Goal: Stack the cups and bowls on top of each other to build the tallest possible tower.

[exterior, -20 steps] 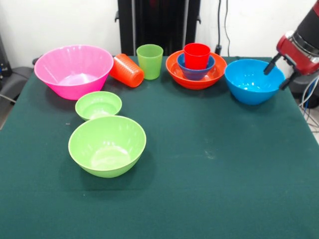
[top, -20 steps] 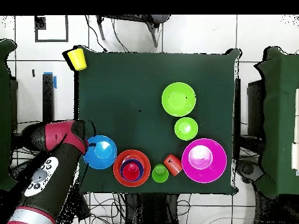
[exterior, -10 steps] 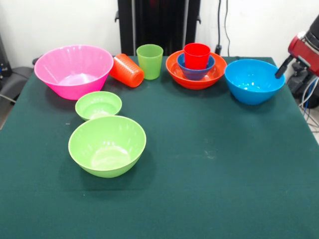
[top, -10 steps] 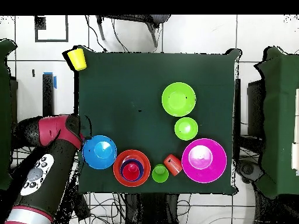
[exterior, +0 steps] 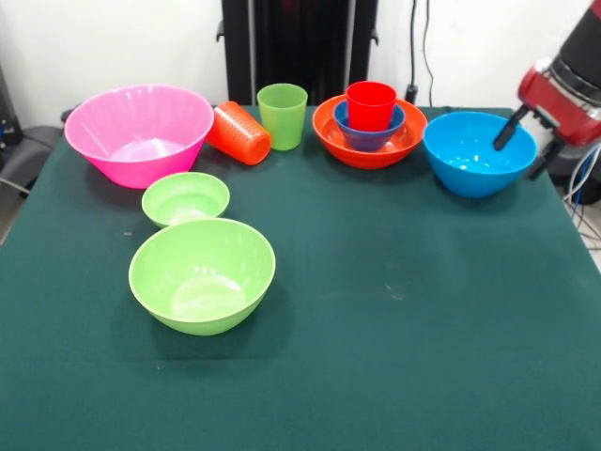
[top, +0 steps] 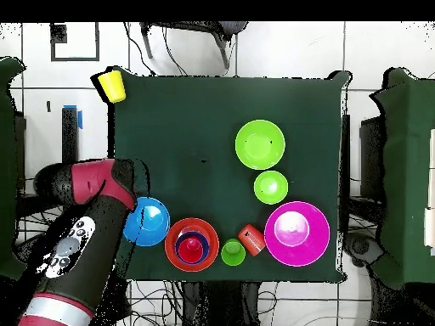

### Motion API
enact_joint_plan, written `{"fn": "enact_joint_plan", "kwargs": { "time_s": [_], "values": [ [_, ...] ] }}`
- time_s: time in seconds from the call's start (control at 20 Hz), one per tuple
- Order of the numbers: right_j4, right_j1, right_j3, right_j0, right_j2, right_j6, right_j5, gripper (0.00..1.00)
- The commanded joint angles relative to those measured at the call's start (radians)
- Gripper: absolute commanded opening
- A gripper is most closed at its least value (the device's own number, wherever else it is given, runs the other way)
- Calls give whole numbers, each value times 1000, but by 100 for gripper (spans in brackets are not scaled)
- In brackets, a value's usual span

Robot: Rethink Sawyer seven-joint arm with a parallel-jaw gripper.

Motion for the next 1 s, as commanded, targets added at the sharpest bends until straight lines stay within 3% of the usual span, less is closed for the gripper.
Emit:
{"fn": "enact_joint_plan", "kwargs": {
  "time_s": [0.05,0.55,0.85,1.0],
  "values": [
    [-100,-36,51,-94,133,-150,-100,100],
    [-192,-110,119,-270,265,-274,-199,100],
    [-295,-90,87,-373,322,-359,-153,100],
    [-311,-97,87,-418,344,-370,-24,100]
  ]
}}
